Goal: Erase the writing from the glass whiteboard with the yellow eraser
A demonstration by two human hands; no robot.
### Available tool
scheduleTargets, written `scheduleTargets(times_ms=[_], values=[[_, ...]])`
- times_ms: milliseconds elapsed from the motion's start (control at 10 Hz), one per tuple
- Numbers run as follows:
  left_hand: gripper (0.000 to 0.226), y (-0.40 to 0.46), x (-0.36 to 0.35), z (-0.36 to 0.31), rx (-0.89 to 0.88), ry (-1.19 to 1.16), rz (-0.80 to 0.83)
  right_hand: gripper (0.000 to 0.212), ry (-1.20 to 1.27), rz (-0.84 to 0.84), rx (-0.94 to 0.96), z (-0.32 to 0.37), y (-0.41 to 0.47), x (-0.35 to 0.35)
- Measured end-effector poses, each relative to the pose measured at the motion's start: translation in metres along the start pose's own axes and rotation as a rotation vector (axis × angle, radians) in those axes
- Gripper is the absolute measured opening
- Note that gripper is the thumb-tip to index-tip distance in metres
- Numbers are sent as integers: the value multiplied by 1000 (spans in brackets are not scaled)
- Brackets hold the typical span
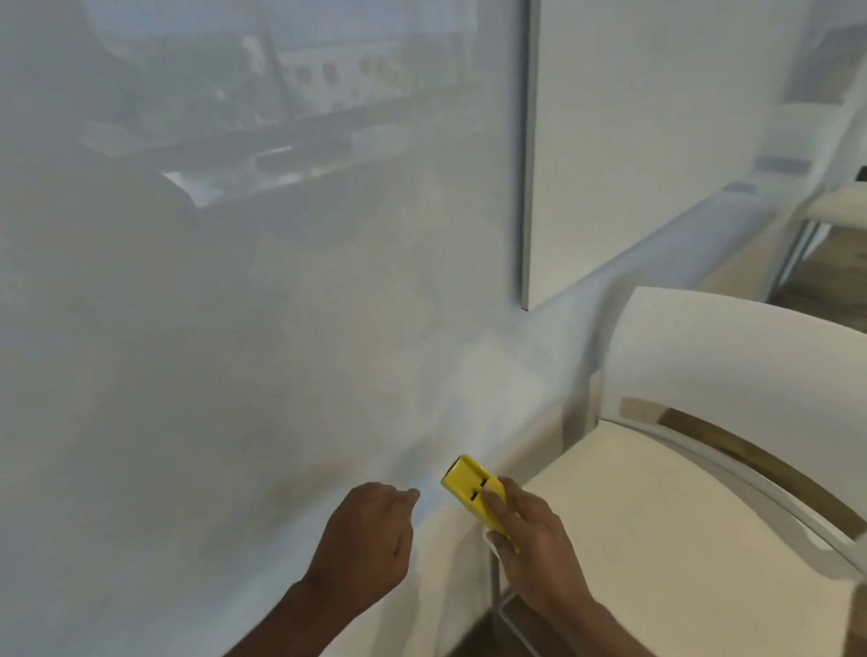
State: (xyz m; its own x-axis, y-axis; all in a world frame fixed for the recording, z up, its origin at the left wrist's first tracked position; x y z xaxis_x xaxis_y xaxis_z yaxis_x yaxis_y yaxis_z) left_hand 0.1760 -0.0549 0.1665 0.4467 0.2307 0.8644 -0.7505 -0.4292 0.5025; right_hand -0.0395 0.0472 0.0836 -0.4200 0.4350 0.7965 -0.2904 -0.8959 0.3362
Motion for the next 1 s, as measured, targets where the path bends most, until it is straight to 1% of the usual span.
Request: scheduleTargets(times_ms=[100,200,300,400,500,600,700,800,900,1000], values=[[29,9,-25,-14,7,-81,76,66,-38,37,-59,-24,-11,1],[29,21,-60,-36,14,-165,217,61,-143,116,-160,-63,-23,0],[35,24,-84,-48,27,-209,313,58,-184,197,-256,-90,-29,-3],[42,28,-124,-65,48,-250,462,58,-224,285,-370,-133,-35,-7],[52,26,-150,-72,48,-166,592,59,-237,333,-438,-155,-38,-11],[59,18,-182,-79,49,-104,690,59,-248,416,-499,-181,-43,-22],[60,9,-191,-81,63,-101,712,58,-228,456,-504,-188,-47,-31],[57,-2,-194,-75,61,-137,647,58,-219,479,-501,-194,-49,-42],[57,-11,-195,-69,49,-126,609,59,-237,470,-498,-194,-50,-45],[59,-19,-194,-60,81,-90,557,61,-280,493,-487,-192,-47,-45]])
Point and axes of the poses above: each hand's wrist, its own y-axis towards the middle knuckle, its own x-axis out of the back of the hand, z = x × y, the point moved 1 cm from there along y, towards the middle knuckle, and after that the axes turned 2 degrees about -y, right-handed, at the moved point
